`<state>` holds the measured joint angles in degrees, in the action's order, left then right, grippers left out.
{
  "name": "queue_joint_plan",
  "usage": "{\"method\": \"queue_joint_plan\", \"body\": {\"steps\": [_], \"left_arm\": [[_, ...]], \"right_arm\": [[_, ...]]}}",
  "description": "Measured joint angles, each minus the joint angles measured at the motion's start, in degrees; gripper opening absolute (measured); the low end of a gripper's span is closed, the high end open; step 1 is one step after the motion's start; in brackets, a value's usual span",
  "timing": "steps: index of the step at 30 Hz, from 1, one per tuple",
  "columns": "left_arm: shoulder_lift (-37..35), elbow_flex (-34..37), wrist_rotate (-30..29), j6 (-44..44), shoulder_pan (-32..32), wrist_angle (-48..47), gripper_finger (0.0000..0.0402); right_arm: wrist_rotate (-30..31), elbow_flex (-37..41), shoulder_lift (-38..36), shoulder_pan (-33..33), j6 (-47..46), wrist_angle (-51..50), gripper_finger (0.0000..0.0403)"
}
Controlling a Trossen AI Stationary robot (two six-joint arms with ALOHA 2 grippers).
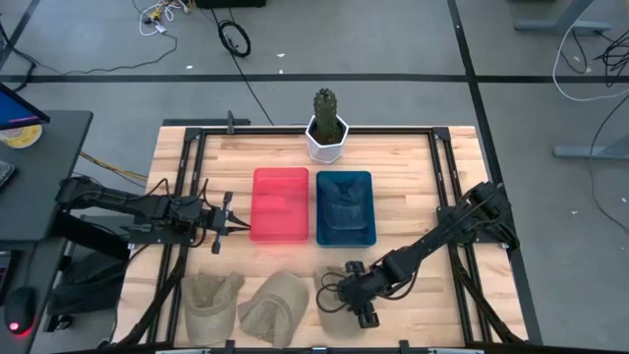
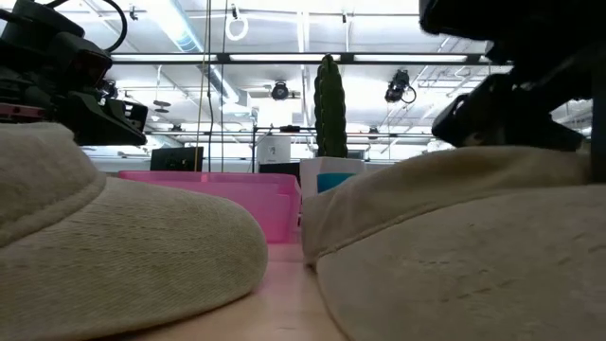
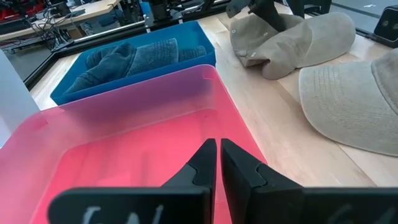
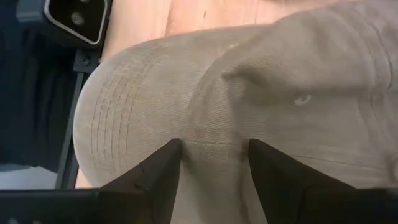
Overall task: Pick & Place hat
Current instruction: Put the right brown cap into the pink bin
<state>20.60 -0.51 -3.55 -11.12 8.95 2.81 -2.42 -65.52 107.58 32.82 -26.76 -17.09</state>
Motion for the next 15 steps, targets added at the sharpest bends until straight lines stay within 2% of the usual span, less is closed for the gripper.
{"method": "queue_joint_plan", "body": {"steps": [3,8,9,15], "left_arm": [[0.0,0.0,0.0,0.0,0.0,0.0,0.0028],[0.0,0.0,0.0,0.0,0.0,0.0,0.0028],[0.0,0.0,0.0,0.0,0.0,0.0,0.0028],[0.0,0.0,0.0,0.0,0.0,0.0,0.0028]], "right_arm": [[-1.1,0.0,0.2,-0.3,-0.5,0.2,0.0154],[-4.9,0.0,-0.3,-0.7,-0.8,0.9,0.0029],[-5.6,0.1,-0.4,-0.9,-0.9,0.9,0.0016],[-6.2,-0.5,-2.0,-1.3,-1.9,-1.3,0.0007]]}}
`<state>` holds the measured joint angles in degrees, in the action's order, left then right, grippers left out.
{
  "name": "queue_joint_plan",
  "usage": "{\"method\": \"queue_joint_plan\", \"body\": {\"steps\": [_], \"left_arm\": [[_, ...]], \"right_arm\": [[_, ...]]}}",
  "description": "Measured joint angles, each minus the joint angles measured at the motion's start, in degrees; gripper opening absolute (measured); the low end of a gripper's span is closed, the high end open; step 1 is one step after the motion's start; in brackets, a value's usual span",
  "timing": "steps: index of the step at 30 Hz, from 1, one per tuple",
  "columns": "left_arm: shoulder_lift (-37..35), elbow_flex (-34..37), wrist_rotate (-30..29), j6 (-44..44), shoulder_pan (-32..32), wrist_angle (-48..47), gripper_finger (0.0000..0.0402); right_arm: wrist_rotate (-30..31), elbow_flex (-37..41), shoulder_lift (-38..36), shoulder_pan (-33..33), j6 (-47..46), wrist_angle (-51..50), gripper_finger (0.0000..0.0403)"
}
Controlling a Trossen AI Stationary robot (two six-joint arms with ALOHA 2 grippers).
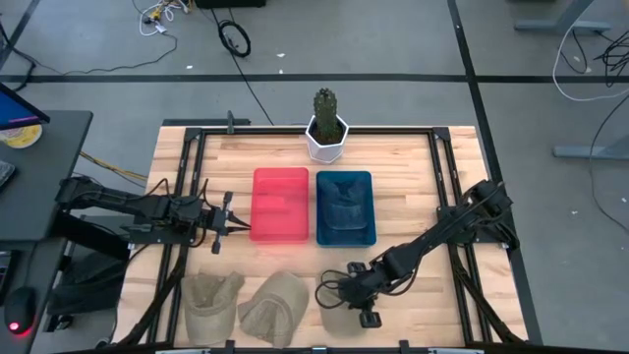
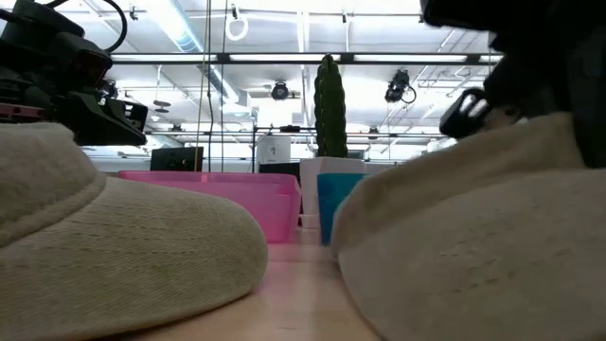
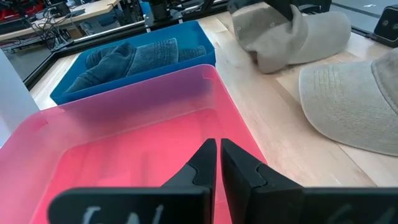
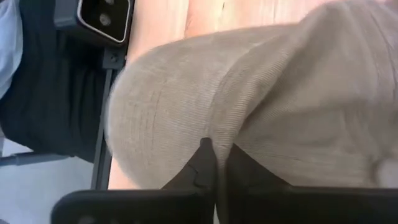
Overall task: Pick & Place hat
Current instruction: Put the right brown cap into the pink bin
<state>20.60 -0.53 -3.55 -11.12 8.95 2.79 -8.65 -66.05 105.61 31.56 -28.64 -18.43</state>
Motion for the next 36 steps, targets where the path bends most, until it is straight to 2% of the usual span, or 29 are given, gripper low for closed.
{"method": "queue_joint_plan", "body": {"steps": [12,21,30,36], "left_arm": [[0.0,0.0,0.0,0.0,0.0,0.0,0.0028],[0.0,0.0,0.0,0.0,0.0,0.0,0.0028],[0.0,0.0,0.0,0.0,0.0,0.0,0.0028],[0.0,0.0,0.0,0.0,0.0,0.0,0.0028]], "right_arm": [[2.2,-8.7,-7.2,-3.7,8.8,-8.3,0.0002],[2.4,-15.4,-7.2,-13.5,20.9,-14.2,0.0001],[1.3,-15.8,-7.1,-25.3,33.6,-10.3,0.0],[1.2,-15.9,-6.2,-30.1,40.0,-4.6,0.0]]}}
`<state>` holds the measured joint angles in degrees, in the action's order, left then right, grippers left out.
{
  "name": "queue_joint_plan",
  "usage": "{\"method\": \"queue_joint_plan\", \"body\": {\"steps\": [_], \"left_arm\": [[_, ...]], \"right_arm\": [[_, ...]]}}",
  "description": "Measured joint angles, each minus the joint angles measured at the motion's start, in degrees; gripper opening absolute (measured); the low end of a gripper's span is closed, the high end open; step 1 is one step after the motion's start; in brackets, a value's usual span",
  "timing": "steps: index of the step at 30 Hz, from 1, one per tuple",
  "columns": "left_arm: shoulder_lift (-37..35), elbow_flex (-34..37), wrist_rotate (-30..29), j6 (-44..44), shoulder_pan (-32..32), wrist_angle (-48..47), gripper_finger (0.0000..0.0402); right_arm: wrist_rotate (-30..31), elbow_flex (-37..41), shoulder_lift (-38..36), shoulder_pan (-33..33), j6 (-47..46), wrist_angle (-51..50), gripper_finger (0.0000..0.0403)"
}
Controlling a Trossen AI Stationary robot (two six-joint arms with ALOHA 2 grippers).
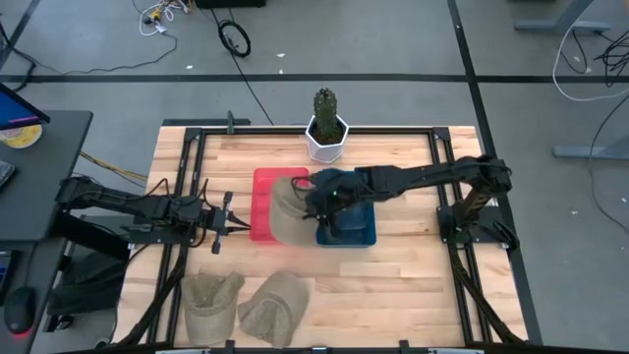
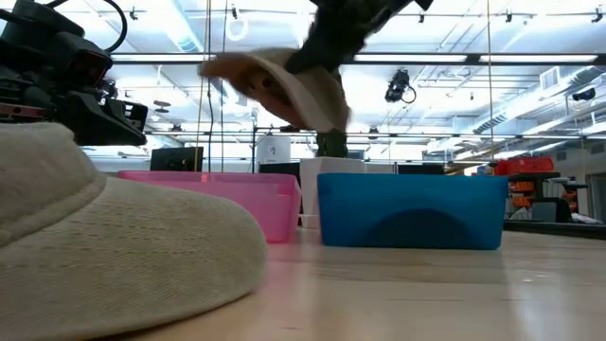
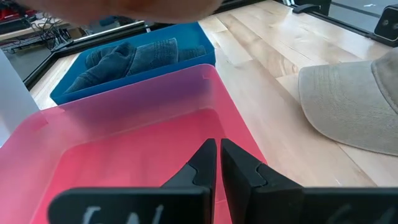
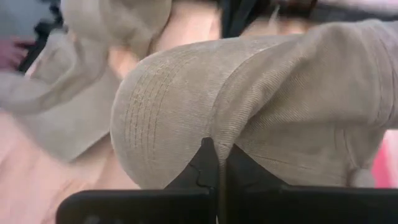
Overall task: Pick & Place hat
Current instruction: Put the right brown cap into the pink bin
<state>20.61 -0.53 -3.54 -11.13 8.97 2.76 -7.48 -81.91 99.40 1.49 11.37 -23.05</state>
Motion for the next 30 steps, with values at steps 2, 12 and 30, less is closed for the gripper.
{"method": "queue_joint_plan", "body": {"steps": [2,12,30], "left_arm": [[0.0,0.0,0.0,0.0,0.0,0.0,0.0028],[0.0,0.0,0.0,0.0,0.0,0.0,0.0028],[0.0,0.0,0.0,0.0,0.0,0.0,0.0028]], "right_arm": [[-0.1,-0.1,0.2,-0.9,2.1,2.0,0.0],[-5.1,0.0,6.0,-4.2,5.1,10.1,0.0],[-9.1,0.0,13.6,-8.0,12.9,12.3,0.0]]}}
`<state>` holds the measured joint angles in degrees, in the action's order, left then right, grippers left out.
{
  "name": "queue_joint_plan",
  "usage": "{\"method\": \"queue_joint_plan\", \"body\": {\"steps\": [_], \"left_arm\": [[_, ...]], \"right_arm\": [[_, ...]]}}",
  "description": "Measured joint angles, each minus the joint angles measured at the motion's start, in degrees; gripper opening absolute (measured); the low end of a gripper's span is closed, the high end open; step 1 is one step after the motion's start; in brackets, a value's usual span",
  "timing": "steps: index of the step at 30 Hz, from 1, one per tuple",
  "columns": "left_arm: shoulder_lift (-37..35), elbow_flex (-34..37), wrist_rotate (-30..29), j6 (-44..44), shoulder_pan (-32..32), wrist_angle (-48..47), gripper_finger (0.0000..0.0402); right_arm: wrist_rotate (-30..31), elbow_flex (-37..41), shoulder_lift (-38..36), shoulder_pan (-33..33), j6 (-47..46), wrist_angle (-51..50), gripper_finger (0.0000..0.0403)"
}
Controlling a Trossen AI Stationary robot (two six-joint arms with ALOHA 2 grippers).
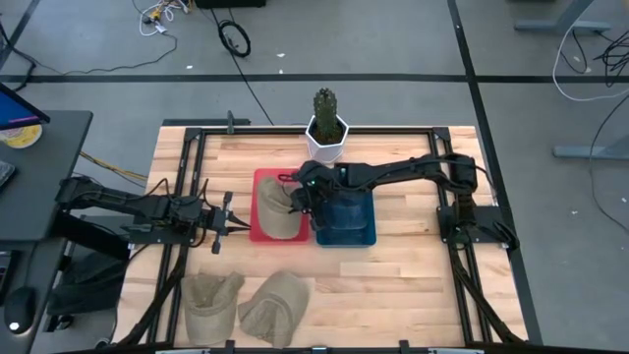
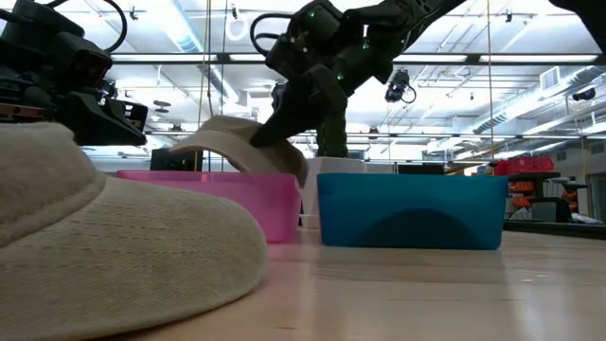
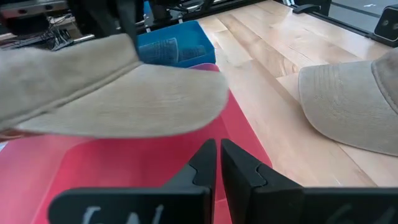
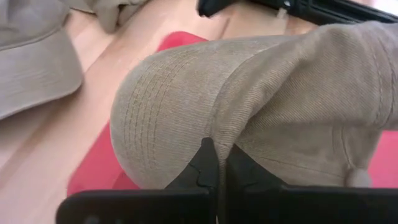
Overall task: Pick & Place hat
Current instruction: Put the right brown cap into the pink bin
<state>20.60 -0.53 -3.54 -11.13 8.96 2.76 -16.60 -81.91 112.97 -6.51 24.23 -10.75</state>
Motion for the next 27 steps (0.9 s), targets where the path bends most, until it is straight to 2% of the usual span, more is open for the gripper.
{"method": "queue_joint_plan", "body": {"steps": [7,21,27], "left_arm": [[0.0,0.0,0.0,0.0,0.0,0.0,0.0028],[0.0,0.0,0.0,0.0,0.0,0.0,0.0028],[0.0,0.0,0.0,0.0,0.0,0.0,0.0028]], "right_arm": [[-2.7,0.0,0.0,-1.8,-1.3,0.1,0.0],[-2.9,0.0,0.0,-0.7,-1.1,0.3,0.0008],[-2.0,0.0,0.0,-0.3,-1.2,1.3,0.0042]]}}
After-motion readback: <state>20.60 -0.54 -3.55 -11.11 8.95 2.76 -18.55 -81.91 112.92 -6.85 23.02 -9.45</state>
